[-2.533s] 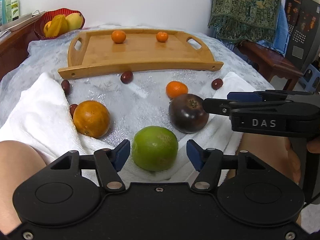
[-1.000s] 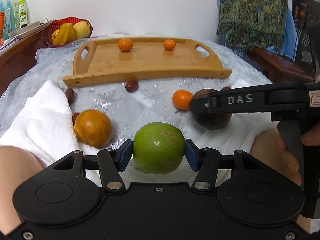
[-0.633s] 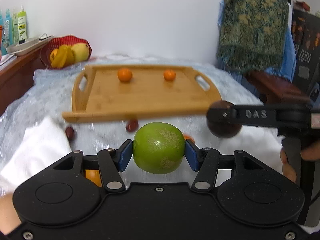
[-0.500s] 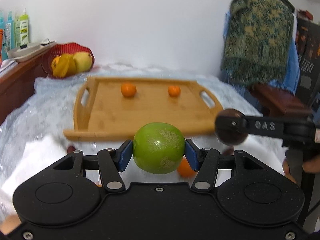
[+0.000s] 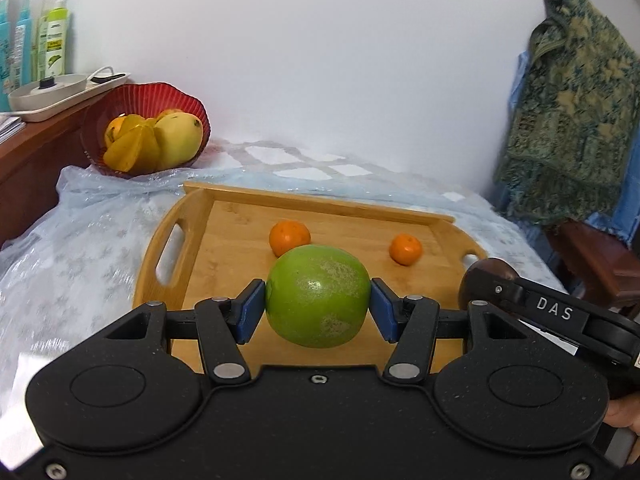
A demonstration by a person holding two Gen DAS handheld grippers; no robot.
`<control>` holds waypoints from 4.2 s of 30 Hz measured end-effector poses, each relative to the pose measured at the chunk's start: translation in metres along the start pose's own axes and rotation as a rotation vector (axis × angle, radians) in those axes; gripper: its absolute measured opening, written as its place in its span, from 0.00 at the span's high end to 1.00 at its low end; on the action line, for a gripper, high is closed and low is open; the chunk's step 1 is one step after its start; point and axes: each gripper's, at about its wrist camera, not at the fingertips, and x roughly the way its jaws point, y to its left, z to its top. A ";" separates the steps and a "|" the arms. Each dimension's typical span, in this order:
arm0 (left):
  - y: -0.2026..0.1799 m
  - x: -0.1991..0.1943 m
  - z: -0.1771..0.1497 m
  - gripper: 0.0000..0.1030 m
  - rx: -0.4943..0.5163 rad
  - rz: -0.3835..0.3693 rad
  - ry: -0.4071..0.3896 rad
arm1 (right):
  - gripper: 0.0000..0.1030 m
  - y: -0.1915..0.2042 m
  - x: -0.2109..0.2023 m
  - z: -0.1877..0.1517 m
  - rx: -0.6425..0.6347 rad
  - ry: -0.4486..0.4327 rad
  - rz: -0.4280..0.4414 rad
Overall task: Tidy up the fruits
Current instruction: 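Carry the green apple and dark tomato with both grippers onto the tray, then open both grippers to release the apple and tomato, then withdraw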
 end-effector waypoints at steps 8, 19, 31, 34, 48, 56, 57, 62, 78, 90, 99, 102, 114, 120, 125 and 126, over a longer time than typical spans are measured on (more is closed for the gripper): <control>0.010 0.058 0.005 0.48 -0.011 0.021 0.057 | 0.38 0.016 0.039 -0.001 -0.184 0.023 -0.080; 0.015 0.073 0.007 0.48 -0.014 0.038 0.076 | 0.37 0.015 0.048 0.002 -0.166 0.018 -0.041; 0.019 0.077 0.005 0.48 -0.028 0.016 0.086 | 0.37 0.024 0.057 -0.007 -0.206 0.035 -0.067; 0.020 0.078 0.005 0.48 -0.033 0.014 0.087 | 0.37 0.024 0.058 -0.008 -0.209 0.037 -0.071; 0.020 0.077 0.006 0.47 -0.035 0.011 0.088 | 0.37 0.024 0.058 -0.009 -0.220 0.032 -0.070; 0.019 0.074 0.004 0.45 -0.034 0.001 0.083 | 0.34 0.021 0.056 -0.009 -0.198 0.032 -0.062; 0.018 0.073 0.004 0.42 -0.029 -0.003 0.081 | 0.32 0.021 0.055 -0.009 -0.195 0.028 -0.060; 0.012 0.071 0.003 0.34 0.003 0.006 0.075 | 0.27 0.020 0.054 -0.009 -0.191 0.017 -0.067; 0.014 0.066 -0.001 0.14 0.008 0.014 0.075 | 0.14 0.022 0.042 -0.013 -0.223 -0.017 -0.070; 0.016 0.042 -0.017 0.04 0.028 0.013 0.060 | 0.11 0.026 0.010 -0.025 -0.249 -0.088 -0.090; 0.018 -0.009 -0.037 0.02 0.085 0.012 0.035 | 0.05 0.022 -0.039 -0.038 -0.214 -0.150 -0.032; 0.020 -0.032 -0.046 0.00 0.081 0.006 0.023 | 0.05 0.018 -0.053 -0.042 -0.172 -0.148 -0.011; 0.023 -0.116 -0.109 0.00 0.025 -0.013 0.007 | 0.07 0.028 -0.111 -0.068 -0.248 -0.131 0.055; 0.018 -0.137 -0.139 0.05 0.039 0.012 -0.004 | 0.21 0.031 -0.117 -0.079 -0.304 -0.052 0.069; 0.015 -0.134 -0.147 0.25 0.083 0.041 0.015 | 0.32 0.036 -0.113 -0.089 -0.331 0.018 0.097; 0.014 -0.133 -0.148 0.27 0.093 0.054 0.011 | 0.33 0.037 -0.112 -0.091 -0.339 0.029 0.102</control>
